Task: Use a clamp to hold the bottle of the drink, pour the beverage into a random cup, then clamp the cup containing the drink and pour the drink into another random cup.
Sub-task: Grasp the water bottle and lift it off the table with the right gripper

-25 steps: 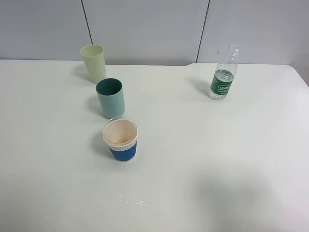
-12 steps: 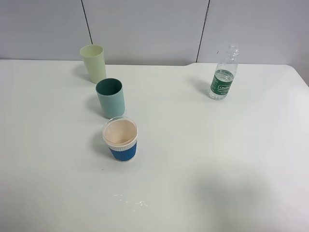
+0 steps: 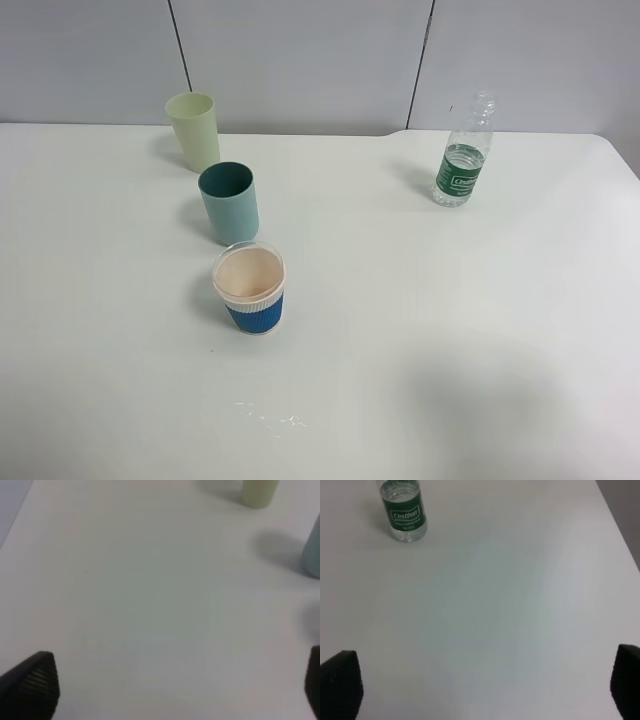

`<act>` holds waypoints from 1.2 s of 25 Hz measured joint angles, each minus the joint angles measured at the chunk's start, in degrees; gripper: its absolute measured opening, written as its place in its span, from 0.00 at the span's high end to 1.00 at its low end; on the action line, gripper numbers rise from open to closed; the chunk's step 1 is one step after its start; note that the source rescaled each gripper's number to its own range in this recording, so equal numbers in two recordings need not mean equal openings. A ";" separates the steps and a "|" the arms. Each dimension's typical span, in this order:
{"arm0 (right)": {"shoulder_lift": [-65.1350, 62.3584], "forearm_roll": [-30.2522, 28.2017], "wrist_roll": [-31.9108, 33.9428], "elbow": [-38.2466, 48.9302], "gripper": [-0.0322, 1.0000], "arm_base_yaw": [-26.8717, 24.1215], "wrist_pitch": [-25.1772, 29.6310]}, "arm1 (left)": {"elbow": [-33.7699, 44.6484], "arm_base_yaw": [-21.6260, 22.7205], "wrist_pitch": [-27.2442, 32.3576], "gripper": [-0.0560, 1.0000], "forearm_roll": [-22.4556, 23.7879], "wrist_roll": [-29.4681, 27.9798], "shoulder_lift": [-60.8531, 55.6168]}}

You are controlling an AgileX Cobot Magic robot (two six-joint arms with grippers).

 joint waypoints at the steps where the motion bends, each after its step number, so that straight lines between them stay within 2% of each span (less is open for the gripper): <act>1: 0.00 0.00 0.13 0.00 0.01 0.00 0.00 | 0.00 0.00 0.00 0.00 0.00 0.00 0.00; 7: 3.50 0.00 0.18 -0.60 0.01 0.00 -0.73 | 0.00 0.00 0.00 0.00 0.00 0.00 0.00; 21: 30.82 0.00 0.18 -2.43 0.01 0.00 -24.63 | 0.00 0.00 0.00 0.00 0.00 0.00 0.00; 30: 46.12 0.00 0.18 -2.43 0.01 0.00 -32.97 | 0.00 0.00 0.00 0.00 0.00 0.00 0.00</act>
